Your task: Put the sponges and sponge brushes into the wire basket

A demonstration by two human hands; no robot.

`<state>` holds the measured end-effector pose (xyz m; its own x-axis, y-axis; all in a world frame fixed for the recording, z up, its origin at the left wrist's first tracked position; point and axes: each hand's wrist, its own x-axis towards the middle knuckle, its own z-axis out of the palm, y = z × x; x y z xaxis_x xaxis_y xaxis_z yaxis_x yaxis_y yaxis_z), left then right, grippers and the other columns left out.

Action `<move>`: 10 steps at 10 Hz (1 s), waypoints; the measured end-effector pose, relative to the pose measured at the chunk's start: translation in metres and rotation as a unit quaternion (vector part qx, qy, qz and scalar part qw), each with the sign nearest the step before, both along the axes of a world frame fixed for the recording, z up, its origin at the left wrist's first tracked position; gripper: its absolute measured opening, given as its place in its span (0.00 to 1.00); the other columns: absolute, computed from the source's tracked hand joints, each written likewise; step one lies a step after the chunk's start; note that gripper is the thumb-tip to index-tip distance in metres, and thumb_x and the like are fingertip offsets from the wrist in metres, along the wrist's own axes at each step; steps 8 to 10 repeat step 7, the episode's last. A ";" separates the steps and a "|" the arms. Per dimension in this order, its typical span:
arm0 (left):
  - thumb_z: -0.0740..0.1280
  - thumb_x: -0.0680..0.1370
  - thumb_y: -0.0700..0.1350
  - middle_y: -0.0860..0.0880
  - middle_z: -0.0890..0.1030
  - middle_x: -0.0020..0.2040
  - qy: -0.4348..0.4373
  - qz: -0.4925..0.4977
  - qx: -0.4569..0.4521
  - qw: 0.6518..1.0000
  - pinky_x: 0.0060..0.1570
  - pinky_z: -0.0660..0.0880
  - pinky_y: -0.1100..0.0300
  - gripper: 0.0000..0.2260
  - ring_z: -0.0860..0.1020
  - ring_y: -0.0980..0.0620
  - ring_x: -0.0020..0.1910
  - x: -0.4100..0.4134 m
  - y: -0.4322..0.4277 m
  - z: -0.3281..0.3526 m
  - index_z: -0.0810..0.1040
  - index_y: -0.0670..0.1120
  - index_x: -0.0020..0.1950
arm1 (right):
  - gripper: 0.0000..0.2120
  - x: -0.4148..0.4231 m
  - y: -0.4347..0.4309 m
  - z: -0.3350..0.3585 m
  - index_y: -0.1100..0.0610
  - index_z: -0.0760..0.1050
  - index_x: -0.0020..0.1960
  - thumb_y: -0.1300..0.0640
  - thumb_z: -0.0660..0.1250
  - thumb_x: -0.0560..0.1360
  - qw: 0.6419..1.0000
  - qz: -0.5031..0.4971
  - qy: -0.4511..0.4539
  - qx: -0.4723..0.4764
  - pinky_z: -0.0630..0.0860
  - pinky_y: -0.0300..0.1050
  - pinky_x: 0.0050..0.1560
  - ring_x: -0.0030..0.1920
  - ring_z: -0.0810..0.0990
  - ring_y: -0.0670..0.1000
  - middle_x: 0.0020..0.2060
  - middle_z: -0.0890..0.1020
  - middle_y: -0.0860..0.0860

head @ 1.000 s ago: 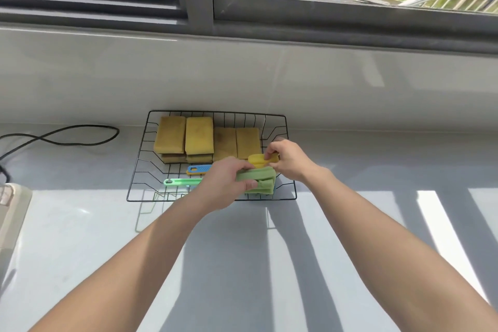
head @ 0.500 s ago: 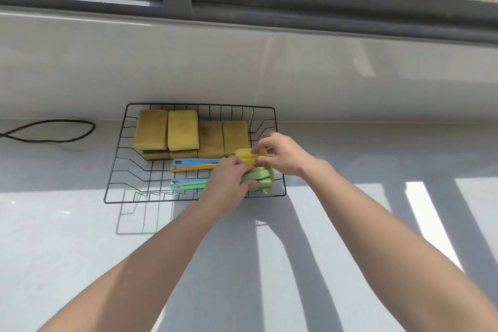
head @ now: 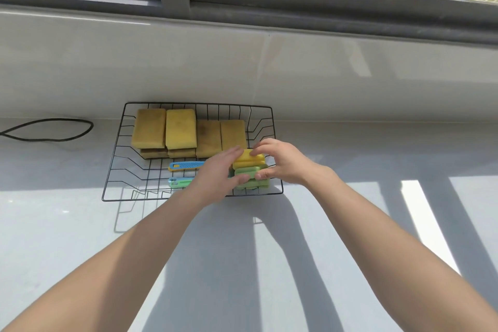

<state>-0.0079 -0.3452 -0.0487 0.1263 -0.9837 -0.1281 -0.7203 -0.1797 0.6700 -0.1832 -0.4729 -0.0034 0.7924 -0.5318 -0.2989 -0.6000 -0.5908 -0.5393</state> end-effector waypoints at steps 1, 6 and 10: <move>0.69 0.78 0.55 0.51 0.65 0.79 -0.018 0.005 0.003 1.000 0.75 0.60 0.54 0.31 0.63 0.51 0.77 -0.005 0.000 -0.004 0.65 0.49 0.78 | 0.25 0.002 0.005 -0.004 0.53 0.78 0.64 0.49 0.78 0.70 0.999 0.000 0.005 -0.032 0.74 0.49 0.59 0.61 0.75 0.53 0.62 0.77 0.49; 0.67 0.78 0.58 0.48 0.62 0.80 -0.103 -0.011 0.017 0.994 0.75 0.60 0.51 0.33 0.61 0.48 0.78 -0.012 0.011 0.011 0.62 0.46 0.79 | 0.29 -0.002 0.029 0.008 0.50 0.72 0.69 0.45 0.74 0.71 0.995 -0.022 0.026 -0.095 0.72 0.53 0.64 0.68 0.71 0.52 0.70 0.73 0.47; 0.64 0.79 0.60 0.46 0.61 0.80 -0.141 -0.005 -0.002 0.990 0.76 0.59 0.48 0.33 0.59 0.46 0.79 -0.011 0.019 0.018 0.62 0.46 0.79 | 0.31 -0.002 0.036 0.011 0.48 0.70 0.72 0.41 0.72 0.72 0.990 -0.029 0.032 -0.133 0.70 0.54 0.66 0.73 0.67 0.51 0.73 0.71 0.45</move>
